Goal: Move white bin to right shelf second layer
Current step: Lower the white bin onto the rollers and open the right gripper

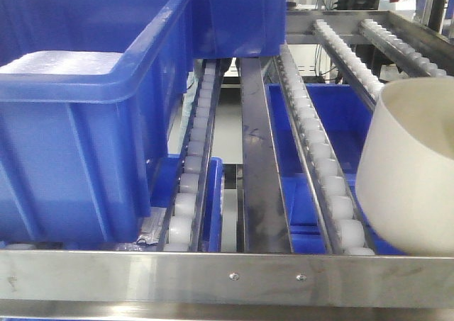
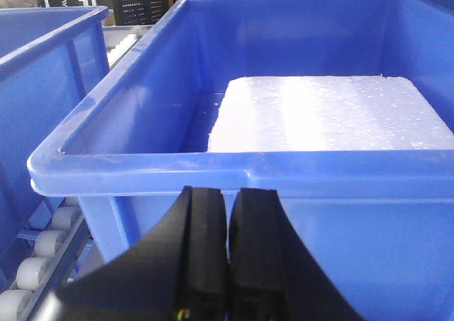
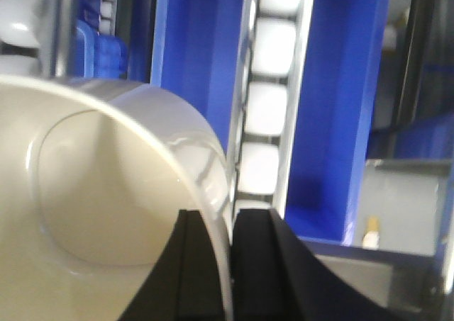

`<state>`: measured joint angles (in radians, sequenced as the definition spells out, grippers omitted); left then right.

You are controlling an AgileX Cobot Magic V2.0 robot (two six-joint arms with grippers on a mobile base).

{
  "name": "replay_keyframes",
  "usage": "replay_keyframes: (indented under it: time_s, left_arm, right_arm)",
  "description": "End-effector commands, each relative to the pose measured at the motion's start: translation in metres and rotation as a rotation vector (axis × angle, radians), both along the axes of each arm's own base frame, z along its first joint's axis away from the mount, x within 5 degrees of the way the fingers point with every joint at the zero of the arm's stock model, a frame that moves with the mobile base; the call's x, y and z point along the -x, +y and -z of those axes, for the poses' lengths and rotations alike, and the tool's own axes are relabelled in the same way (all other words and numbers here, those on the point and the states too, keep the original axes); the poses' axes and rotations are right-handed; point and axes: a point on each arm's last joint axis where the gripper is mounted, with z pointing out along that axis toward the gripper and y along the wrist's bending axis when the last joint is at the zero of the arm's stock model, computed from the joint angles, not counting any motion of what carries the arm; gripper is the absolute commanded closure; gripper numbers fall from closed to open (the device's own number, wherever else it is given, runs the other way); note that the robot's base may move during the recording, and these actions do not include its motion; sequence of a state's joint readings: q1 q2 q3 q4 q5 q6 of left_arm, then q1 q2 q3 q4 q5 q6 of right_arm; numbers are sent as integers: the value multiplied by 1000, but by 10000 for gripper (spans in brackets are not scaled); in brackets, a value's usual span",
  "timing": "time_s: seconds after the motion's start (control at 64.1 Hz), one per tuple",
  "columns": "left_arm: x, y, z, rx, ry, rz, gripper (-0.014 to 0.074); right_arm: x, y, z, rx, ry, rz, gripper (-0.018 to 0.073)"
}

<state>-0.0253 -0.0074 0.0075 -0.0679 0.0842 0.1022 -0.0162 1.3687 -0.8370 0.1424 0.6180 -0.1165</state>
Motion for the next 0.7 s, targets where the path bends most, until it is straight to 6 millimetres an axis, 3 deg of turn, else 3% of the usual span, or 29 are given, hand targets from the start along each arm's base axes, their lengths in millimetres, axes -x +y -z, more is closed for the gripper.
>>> replay_keyframes:
  time_s: [0.0, 0.375, 0.687]
  left_arm:
    - [0, 0, 4, 11, -60, -1, 512]
    - [0, 0, 4, 11, -60, -1, 512]
    - [0, 0, 4, 11, -60, -1, 512]
  right_arm:
    - [-5, -2, -16, -10, -98, 33, 510]
    - [-8, -3, -9, -2, -67, 29, 505]
    - [-9, -8, -9, -1, -74, 48, 369]
